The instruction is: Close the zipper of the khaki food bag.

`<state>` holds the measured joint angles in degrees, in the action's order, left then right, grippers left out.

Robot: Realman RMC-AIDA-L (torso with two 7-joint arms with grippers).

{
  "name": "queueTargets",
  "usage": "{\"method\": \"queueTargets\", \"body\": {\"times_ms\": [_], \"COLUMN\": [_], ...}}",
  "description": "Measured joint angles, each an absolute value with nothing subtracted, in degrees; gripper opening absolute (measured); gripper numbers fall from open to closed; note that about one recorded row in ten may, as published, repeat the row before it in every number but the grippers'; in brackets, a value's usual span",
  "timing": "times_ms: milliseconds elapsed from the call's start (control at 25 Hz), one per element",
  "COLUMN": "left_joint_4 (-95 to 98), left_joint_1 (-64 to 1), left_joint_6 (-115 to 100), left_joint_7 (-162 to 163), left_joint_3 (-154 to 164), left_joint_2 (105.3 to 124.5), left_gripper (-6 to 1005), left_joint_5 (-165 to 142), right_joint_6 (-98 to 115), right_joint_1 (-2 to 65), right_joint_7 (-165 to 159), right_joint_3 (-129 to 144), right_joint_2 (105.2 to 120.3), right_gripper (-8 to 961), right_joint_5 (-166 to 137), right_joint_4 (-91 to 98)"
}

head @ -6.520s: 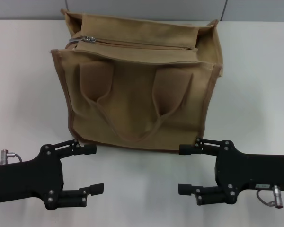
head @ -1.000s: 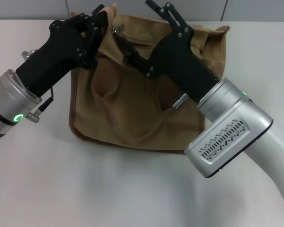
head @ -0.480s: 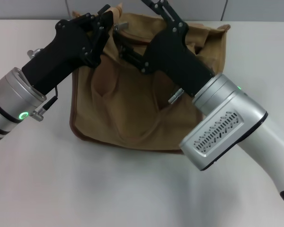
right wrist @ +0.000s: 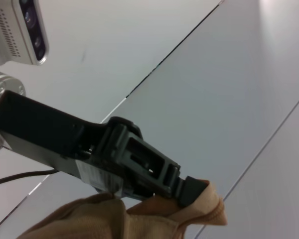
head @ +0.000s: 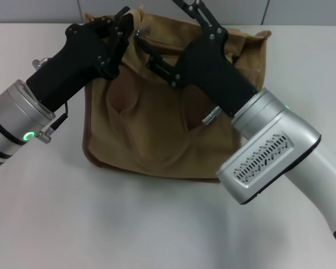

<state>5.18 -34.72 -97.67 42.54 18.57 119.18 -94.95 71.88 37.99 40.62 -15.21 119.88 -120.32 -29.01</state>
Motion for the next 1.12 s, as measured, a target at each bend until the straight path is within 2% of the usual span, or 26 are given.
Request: {"method": "queueTargets", "body": {"times_ms": [1120], "left_joint_4": [4.6], "left_joint_1": [-34.9], "left_joint_6": [-97.1], "left_joint_7": [42.7], "left_joint_3": [18.6], "left_joint_2": [119.18], "left_gripper": [21], "left_joint_5": [-94.9], "right_joint_6": [71.6], "right_joint_1": [36.1], "right_joint_7": [40.4], "right_joint_3": [-14.2], "right_joint_2": [119.88], "right_gripper": [809], "right_joint_5": [-121.4], "right_joint_4": [-31.2]}}
